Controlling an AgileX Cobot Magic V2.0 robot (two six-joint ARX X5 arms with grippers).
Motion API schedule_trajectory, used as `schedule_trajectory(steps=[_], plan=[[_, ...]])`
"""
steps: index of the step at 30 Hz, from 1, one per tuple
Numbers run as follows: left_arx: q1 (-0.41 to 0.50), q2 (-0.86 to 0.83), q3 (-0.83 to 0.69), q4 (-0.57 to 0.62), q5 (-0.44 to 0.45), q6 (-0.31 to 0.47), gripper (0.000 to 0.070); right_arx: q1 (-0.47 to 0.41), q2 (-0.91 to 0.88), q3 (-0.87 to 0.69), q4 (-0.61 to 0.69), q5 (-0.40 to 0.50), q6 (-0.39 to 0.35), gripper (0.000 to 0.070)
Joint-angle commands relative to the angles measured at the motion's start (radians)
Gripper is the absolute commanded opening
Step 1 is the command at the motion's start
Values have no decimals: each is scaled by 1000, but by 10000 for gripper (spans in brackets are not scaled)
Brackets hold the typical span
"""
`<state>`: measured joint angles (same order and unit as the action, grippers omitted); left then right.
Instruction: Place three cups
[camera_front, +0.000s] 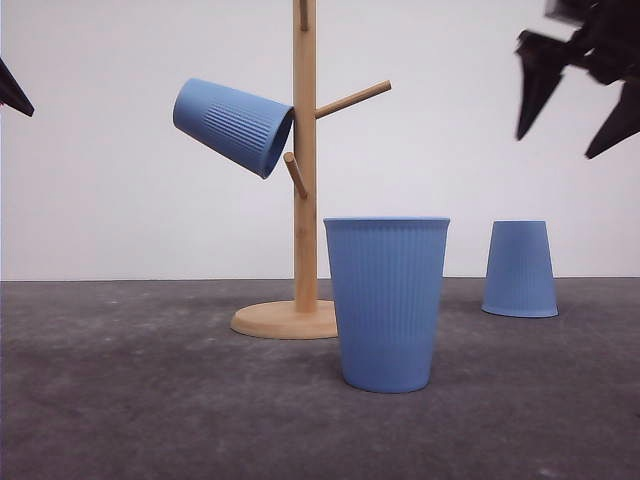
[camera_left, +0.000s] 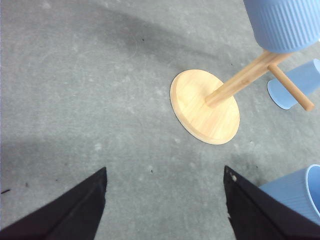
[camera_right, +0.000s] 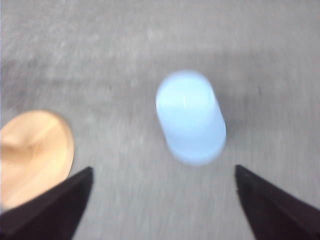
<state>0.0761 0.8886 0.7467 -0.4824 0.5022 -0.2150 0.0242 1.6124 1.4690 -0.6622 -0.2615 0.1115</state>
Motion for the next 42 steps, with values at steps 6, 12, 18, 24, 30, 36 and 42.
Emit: schedule_trajectory(steps=[6, 12, 18, 24, 30, 36, 42], plan=[[0, 6, 9, 9, -9, -7, 431, 6, 186, 152, 16, 5, -49, 638], [0, 7, 9, 9, -14, -7, 431, 6, 288, 164, 81, 12, -49, 672], [0, 7, 9, 8, -39, -7, 431, 11, 358, 164, 133, 30, -61, 674], [0, 7, 9, 8, -42, -7, 431, 19, 393, 164, 146, 57, -79, 670], [0, 7, 9, 8, -55, -7, 431, 30, 410, 164, 163, 64, -100, 604], [0, 7, 9, 7, -59, -7, 431, 39, 410, 164, 170, 83, -102, 474], [0, 7, 9, 7, -59, -7, 431, 45, 410, 164, 169, 107, -105, 393]])
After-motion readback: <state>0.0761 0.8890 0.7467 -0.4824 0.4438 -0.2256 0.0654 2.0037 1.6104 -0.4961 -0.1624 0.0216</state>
